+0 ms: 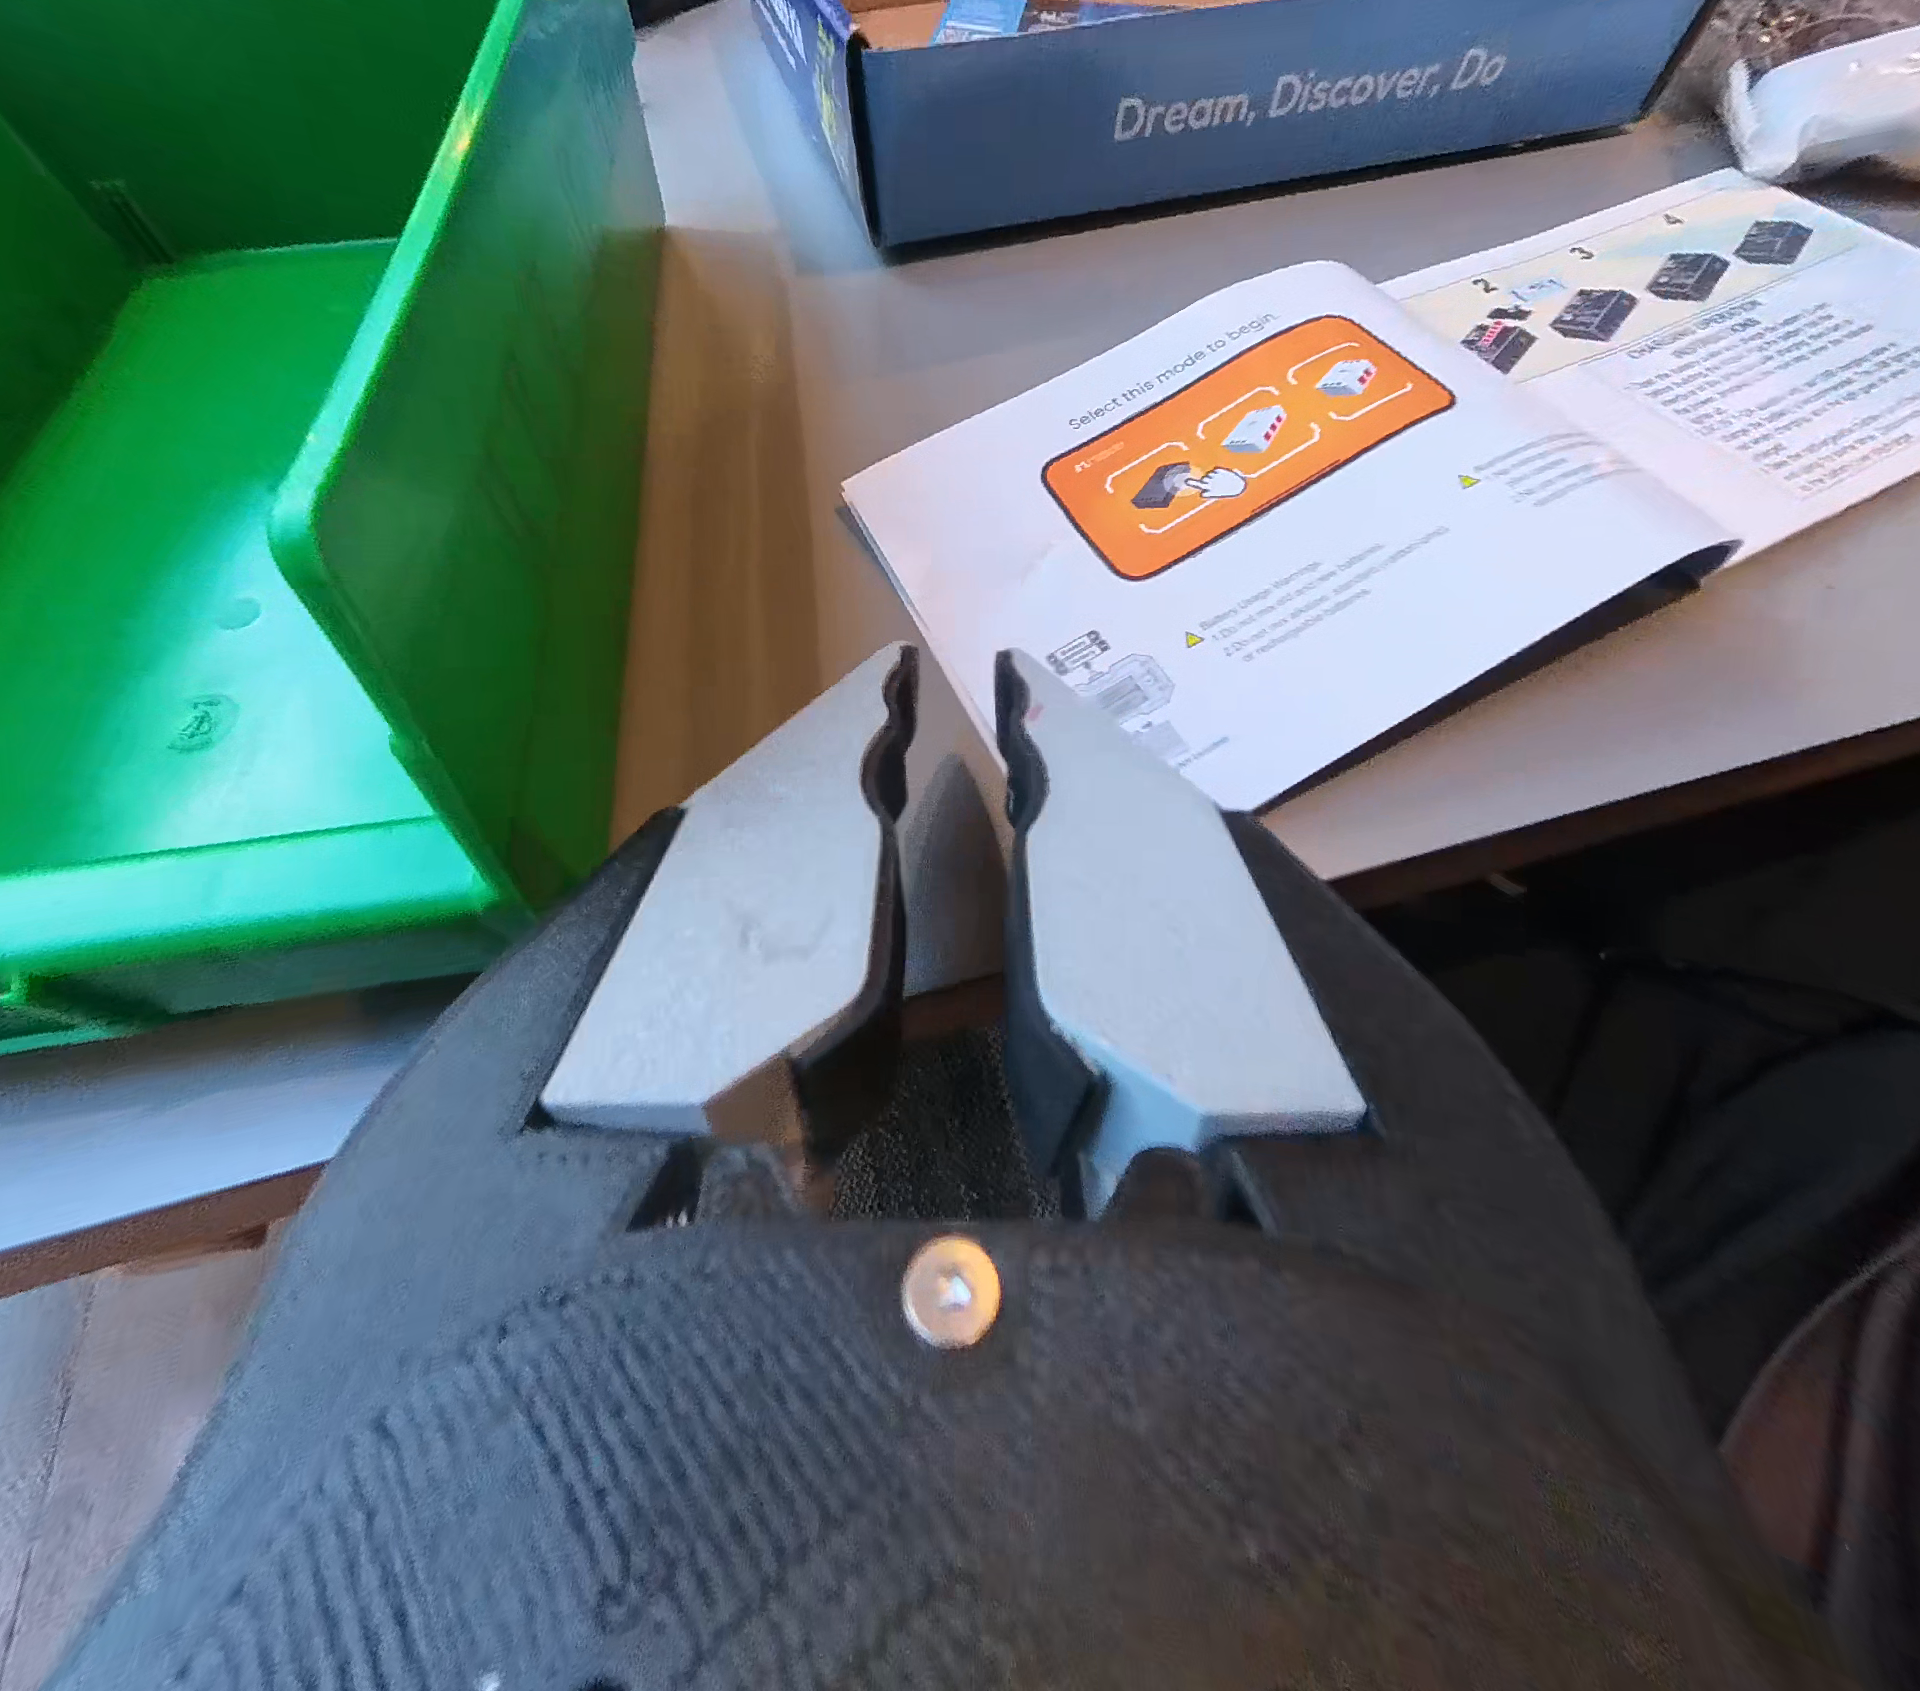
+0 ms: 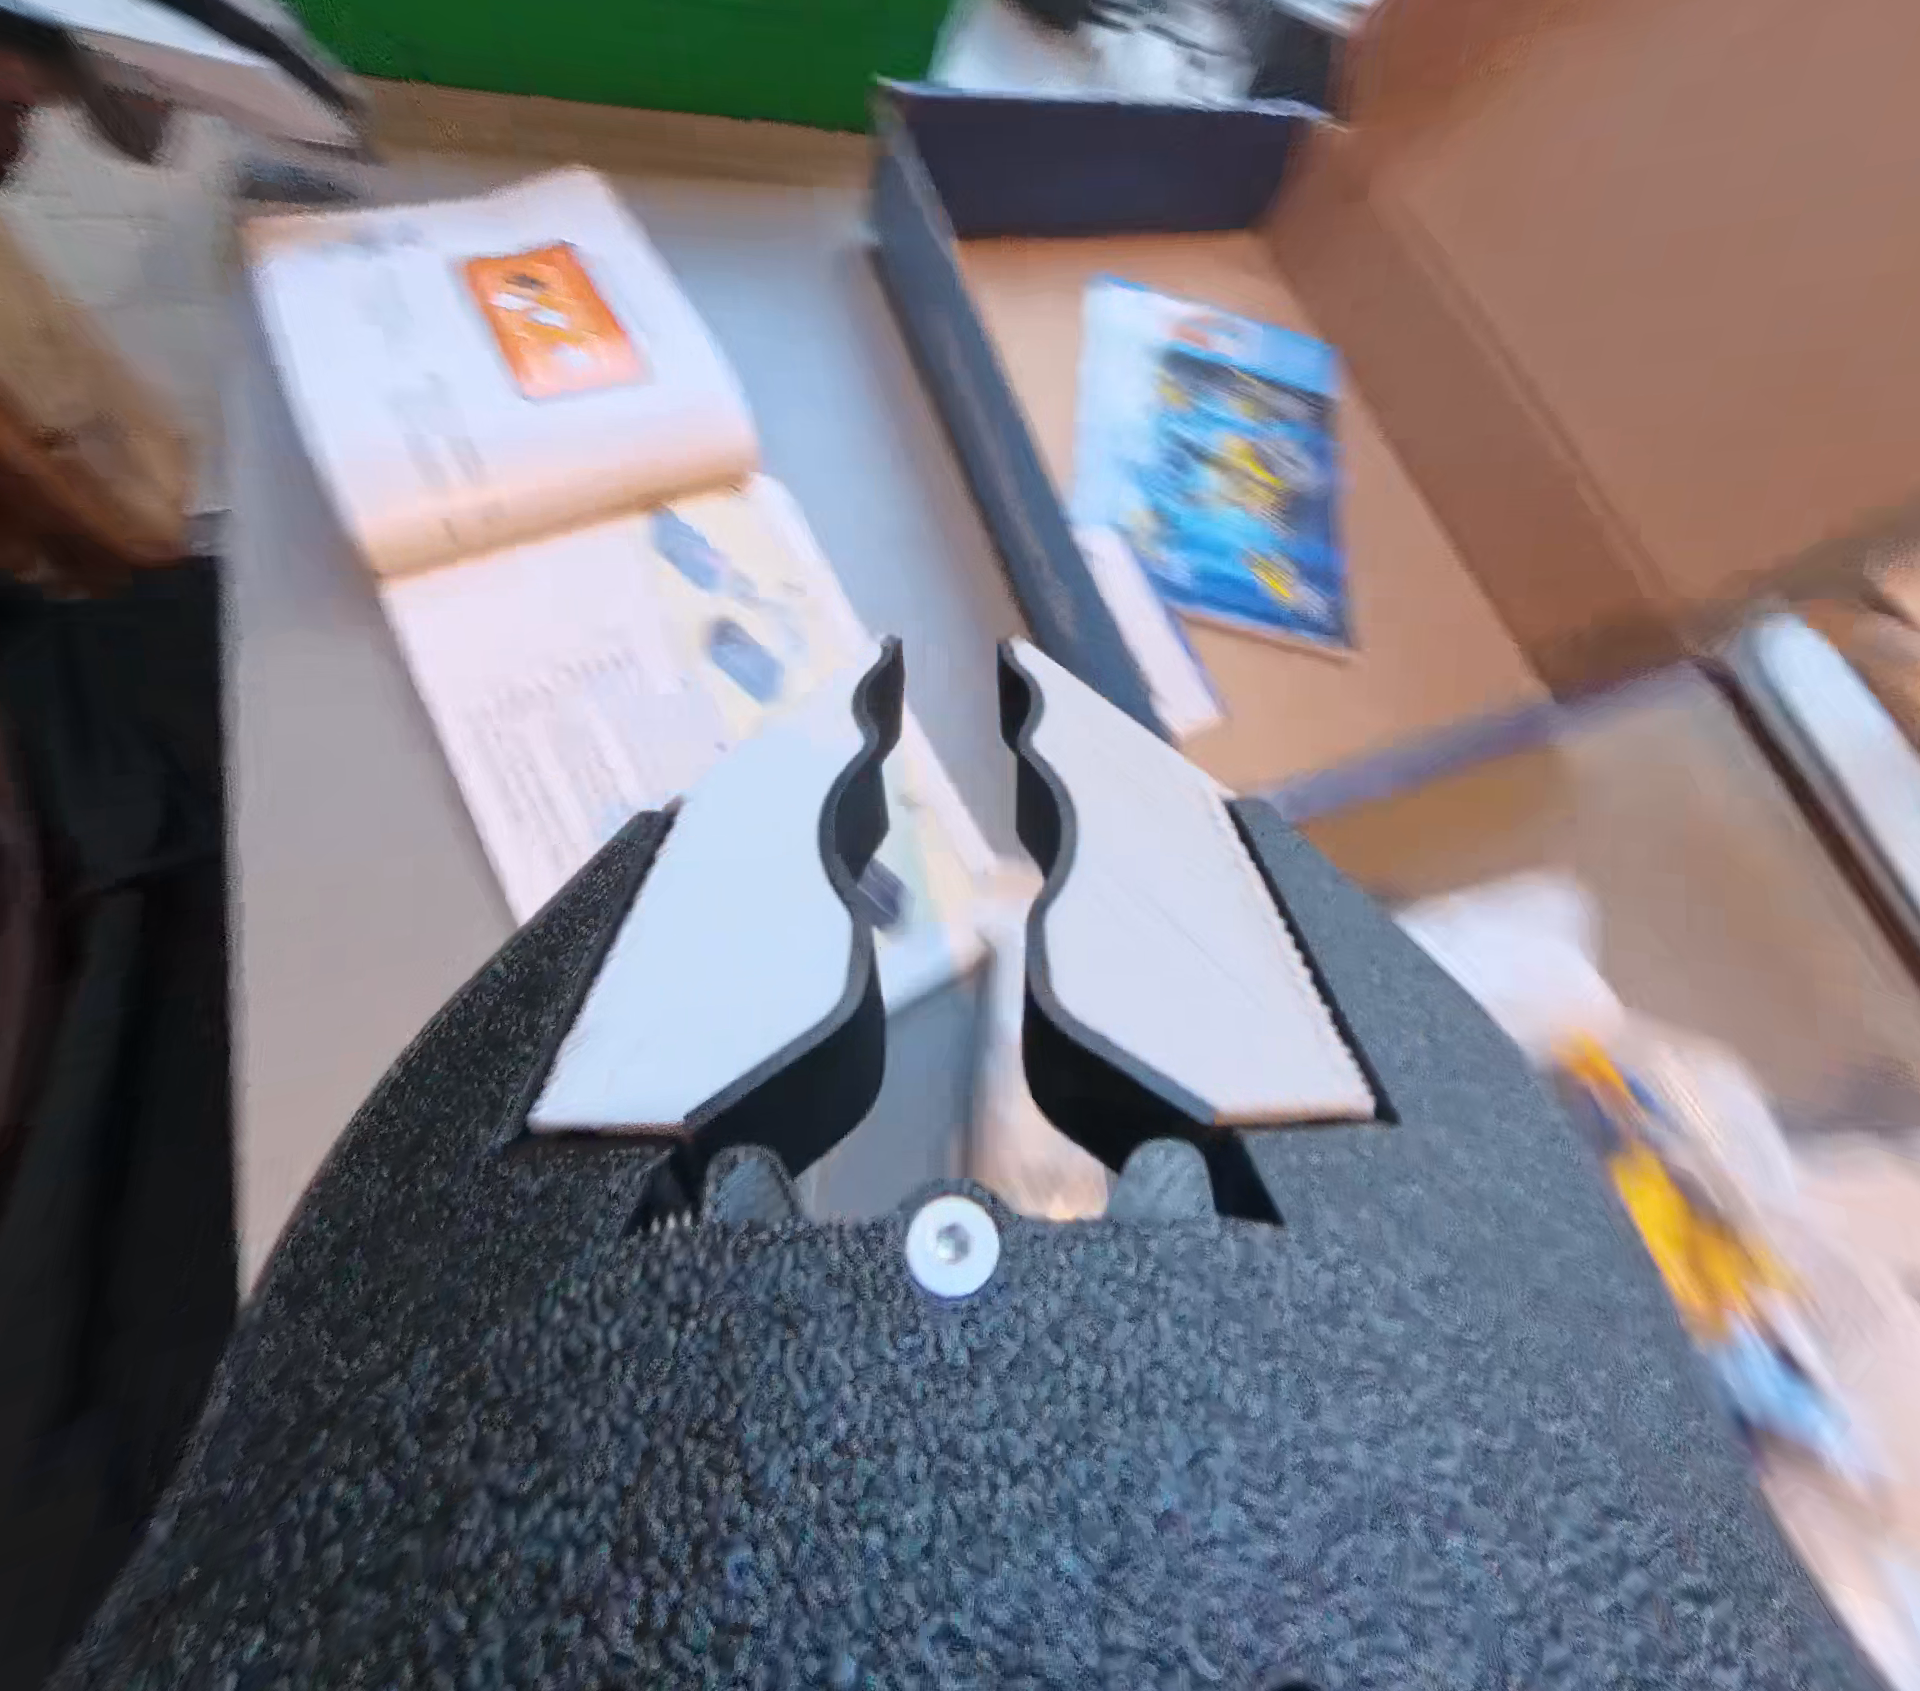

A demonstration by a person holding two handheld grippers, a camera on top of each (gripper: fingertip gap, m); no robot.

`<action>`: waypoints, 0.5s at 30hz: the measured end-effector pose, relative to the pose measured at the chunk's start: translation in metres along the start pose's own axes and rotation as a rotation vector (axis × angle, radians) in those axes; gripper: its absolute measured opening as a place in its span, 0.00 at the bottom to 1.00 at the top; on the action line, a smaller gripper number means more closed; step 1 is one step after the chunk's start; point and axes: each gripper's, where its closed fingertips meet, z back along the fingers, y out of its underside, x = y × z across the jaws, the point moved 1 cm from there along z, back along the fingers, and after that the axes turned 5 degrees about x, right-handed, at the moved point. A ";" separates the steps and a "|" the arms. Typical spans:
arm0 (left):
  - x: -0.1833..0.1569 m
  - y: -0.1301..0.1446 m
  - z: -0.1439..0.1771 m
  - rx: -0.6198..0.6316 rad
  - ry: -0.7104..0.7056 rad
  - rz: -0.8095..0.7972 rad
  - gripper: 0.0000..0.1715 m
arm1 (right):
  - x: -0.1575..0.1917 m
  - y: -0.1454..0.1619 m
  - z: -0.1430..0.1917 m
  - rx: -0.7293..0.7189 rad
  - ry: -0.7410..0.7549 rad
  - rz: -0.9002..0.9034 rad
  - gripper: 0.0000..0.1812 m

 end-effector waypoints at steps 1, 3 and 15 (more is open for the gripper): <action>-0.002 0.000 0.001 -0.003 -0.002 -0.005 0.07 | -0.021 0.016 0.018 0.013 0.098 -0.048 0.10; -0.005 -0.001 0.003 -0.005 -0.003 -0.012 0.07 | -0.070 0.062 0.063 0.059 0.335 -0.165 0.11; -0.028 -0.009 0.002 0.008 -0.024 -0.092 0.06 | -0.169 0.310 0.232 0.029 0.790 -0.889 0.35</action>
